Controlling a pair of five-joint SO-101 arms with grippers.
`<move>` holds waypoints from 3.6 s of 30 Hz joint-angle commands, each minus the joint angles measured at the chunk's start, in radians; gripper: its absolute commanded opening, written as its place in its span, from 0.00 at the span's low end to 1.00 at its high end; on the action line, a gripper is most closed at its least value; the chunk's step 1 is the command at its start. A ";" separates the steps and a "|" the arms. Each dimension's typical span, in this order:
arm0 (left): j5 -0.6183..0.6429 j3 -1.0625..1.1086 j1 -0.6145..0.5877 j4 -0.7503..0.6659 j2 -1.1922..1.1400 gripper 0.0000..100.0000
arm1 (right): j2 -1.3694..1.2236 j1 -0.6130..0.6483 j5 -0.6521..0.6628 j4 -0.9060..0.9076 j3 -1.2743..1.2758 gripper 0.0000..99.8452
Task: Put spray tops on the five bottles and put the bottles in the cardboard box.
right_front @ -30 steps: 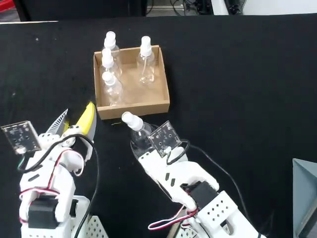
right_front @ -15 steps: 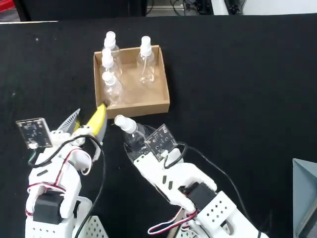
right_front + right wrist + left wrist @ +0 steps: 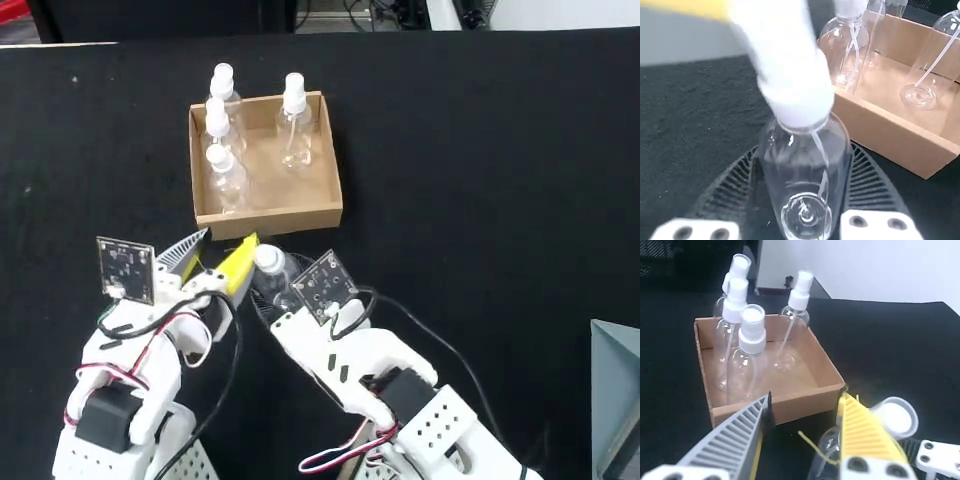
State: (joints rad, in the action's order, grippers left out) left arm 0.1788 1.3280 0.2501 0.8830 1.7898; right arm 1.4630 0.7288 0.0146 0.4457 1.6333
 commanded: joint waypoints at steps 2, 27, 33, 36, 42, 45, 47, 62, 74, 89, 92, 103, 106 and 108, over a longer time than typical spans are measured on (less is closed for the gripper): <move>-0.015 -0.016 0.033 0.003 -0.003 0.20 | 0.024 0.017 -0.006 -0.021 -0.073 0.15; -0.084 -0.145 0.022 0.064 -0.002 0.20 | 0.022 0.011 -0.009 -0.018 -0.044 0.15; -0.118 -0.189 -0.068 0.066 -0.002 0.20 | 0.022 0.011 -0.009 -0.018 -0.038 0.15; -0.117 -0.186 -0.151 0.069 -0.002 0.20 | 0.022 0.009 -0.006 -0.018 -0.039 0.15; -0.117 -0.186 -0.272 0.072 -0.002 0.21 | 0.022 0.009 -0.009 -0.018 -0.039 0.15; -0.117 -0.179 -0.314 0.074 -0.002 0.20 | 0.022 0.009 -0.011 -0.018 -0.038 0.15; -0.112 -0.154 -0.340 0.069 -0.002 0.20 | 0.022 0.009 -0.011 -0.018 -0.041 0.15; -0.106 -0.010 -0.354 0.064 -0.002 0.20 | 0.022 0.011 -0.005 -0.018 -0.101 0.15; -0.021 -0.019 -0.228 0.014 -0.002 0.20 | 0.022 0.103 -0.005 -0.017 -0.114 0.15; -0.026 -0.019 -0.067 0.021 -0.002 0.20 | 0.016 0.147 -0.005 -0.018 -0.090 0.15; -0.055 -0.019 -0.065 0.021 -0.002 0.20 | 0.018 0.147 -0.005 -0.018 -0.087 0.15; -0.109 -0.013 -0.041 0.018 -0.002 0.21 | 0.018 0.147 -0.005 -0.017 -0.076 0.15; -0.109 -0.012 -0.030 0.015 -0.002 0.20 | 0.021 0.147 -0.006 -0.006 -0.076 0.15; -0.109 -0.012 -0.030 0.020 -0.002 0.20 | 0.021 0.147 -0.009 0.014 -0.082 0.15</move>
State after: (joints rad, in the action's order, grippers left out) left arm 0.0760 1.3464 0.1979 0.9214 1.7791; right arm 1.4630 0.8546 0.0146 0.4457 1.5996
